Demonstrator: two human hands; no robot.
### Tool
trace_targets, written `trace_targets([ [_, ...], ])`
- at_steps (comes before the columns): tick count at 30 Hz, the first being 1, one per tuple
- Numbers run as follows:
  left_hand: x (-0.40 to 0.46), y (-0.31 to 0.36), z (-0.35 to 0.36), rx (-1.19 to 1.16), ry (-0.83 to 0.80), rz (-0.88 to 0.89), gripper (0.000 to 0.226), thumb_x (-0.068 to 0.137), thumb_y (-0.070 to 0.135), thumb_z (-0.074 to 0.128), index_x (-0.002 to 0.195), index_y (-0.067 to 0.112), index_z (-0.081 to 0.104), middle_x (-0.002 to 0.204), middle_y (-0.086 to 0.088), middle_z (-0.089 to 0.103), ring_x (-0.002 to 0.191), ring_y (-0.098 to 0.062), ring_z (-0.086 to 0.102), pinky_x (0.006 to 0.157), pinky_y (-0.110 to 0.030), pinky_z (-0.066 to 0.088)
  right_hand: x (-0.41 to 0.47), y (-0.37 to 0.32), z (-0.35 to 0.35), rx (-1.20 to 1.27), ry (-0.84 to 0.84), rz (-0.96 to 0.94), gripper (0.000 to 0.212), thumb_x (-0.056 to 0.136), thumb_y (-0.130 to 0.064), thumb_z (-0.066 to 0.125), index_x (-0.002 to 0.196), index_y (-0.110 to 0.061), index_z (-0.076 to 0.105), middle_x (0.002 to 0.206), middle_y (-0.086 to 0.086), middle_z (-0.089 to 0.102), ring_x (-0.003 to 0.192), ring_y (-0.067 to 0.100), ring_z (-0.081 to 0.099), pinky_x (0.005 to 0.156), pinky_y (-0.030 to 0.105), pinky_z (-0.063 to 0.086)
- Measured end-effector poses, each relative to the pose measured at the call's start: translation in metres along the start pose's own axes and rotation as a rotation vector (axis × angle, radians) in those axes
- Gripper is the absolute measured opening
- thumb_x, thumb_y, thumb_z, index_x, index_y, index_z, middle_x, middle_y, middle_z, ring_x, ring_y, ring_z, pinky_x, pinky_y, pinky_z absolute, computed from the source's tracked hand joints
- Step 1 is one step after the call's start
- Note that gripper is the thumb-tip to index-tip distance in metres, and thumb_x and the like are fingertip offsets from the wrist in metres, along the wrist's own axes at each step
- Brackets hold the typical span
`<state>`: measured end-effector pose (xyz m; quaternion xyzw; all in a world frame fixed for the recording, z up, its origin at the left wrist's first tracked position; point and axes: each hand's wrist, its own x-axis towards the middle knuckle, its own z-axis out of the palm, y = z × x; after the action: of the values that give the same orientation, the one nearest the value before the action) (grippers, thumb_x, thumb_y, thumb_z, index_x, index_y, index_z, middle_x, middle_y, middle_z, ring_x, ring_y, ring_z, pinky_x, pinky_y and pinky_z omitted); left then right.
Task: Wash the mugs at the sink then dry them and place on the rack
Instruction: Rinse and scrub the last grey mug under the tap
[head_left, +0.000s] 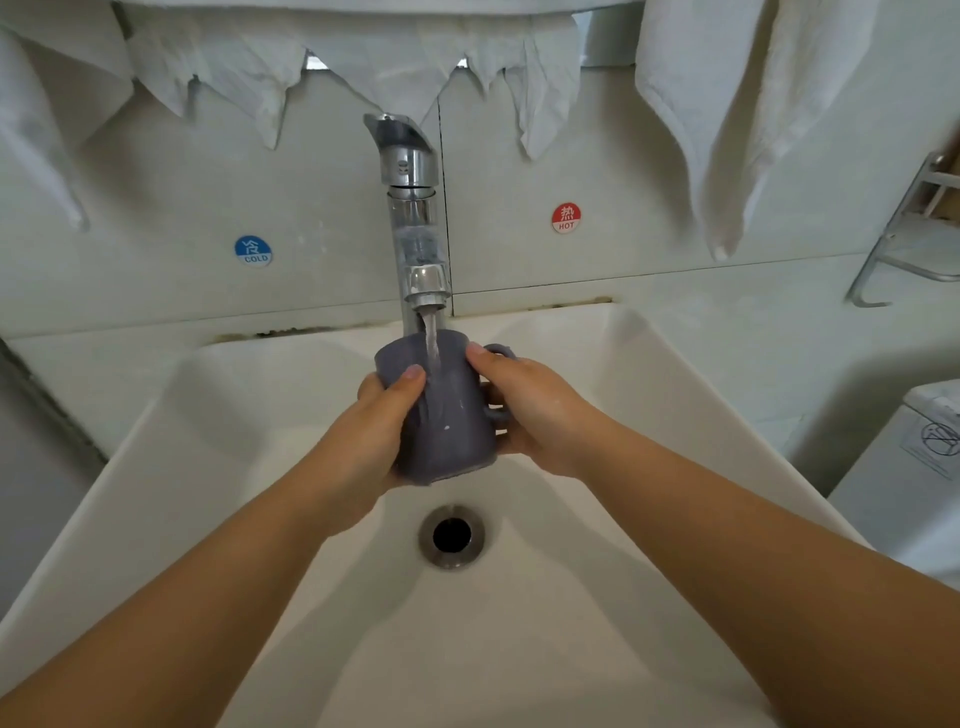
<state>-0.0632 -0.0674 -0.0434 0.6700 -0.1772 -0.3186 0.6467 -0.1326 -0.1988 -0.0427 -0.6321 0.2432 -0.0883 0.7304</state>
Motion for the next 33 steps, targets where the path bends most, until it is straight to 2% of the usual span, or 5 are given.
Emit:
trace_targets([
  [8, 0.000, -0.003, 0.003, 0.033, 0.135, 0.094, 0.054, 0.086, 0.053, 0.058, 0.130, 0.024, 0.045, 0.114, 0.002, 0.066, 0.098, -0.018, 0.067, 0.081, -0.039, 0.057, 0.001, 0.007, 0.014, -0.064, 0.054, -0.093, 0.025, 0.100, -0.040, 0.042, 0.111, -0.025, 0.058, 0.107, -0.001, 0.066, 0.099, 0.019, 0.063, 0.093, 0.041, 0.053],
  [15, 0.003, -0.002, -0.008, 0.167, -0.155, 0.159, 0.083, 0.063, 0.036, 0.075, 0.137, 0.025, 0.038, 0.123, 0.004, 0.063, 0.104, -0.015, 0.067, 0.073, -0.026, 0.058, 0.003, 0.000, 0.000, 0.082, 0.045, 0.020, 0.031, 0.099, -0.042, 0.046, 0.117, -0.020, 0.057, 0.119, 0.008, 0.064, 0.108, 0.028, 0.062, 0.085, 0.048, 0.055],
  [24, 0.000, -0.009, 0.010, 0.139, 0.058, 0.295, 0.041, 0.094, 0.042, 0.051, 0.131, 0.025, 0.041, 0.119, 0.006, 0.062, 0.099, -0.006, 0.064, 0.070, -0.011, 0.053, 0.004, 0.000, 0.005, 0.094, 0.075, 0.030, 0.028, 0.099, -0.041, 0.045, 0.115, -0.021, 0.055, 0.120, 0.003, 0.063, 0.106, 0.022, 0.062, 0.087, 0.048, 0.055],
  [29, 0.004, -0.005, -0.003, 0.195, -0.193, 0.191, 0.090, 0.073, 0.036, 0.079, 0.144, 0.031, 0.025, 0.130, 0.009, 0.054, 0.114, -0.013, 0.059, 0.088, -0.029, 0.055, 0.002, -0.003, -0.005, 0.119, 0.037, 0.018, 0.028, 0.099, -0.041, 0.046, 0.112, -0.019, 0.058, 0.121, 0.009, 0.063, 0.108, 0.029, 0.062, 0.080, 0.047, 0.057],
  [33, 0.003, -0.009, -0.002, 0.182, -0.124, 0.224, 0.068, 0.083, 0.029, 0.072, 0.141, 0.028, 0.036, 0.125, 0.007, 0.061, 0.107, -0.012, 0.064, 0.077, -0.024, 0.057, 0.001, -0.002, 0.000, 0.066, 0.067, 0.001, 0.030, 0.099, -0.041, 0.045, 0.116, -0.019, 0.057, 0.118, 0.006, 0.064, 0.107, 0.026, 0.062, 0.084, 0.048, 0.056],
])
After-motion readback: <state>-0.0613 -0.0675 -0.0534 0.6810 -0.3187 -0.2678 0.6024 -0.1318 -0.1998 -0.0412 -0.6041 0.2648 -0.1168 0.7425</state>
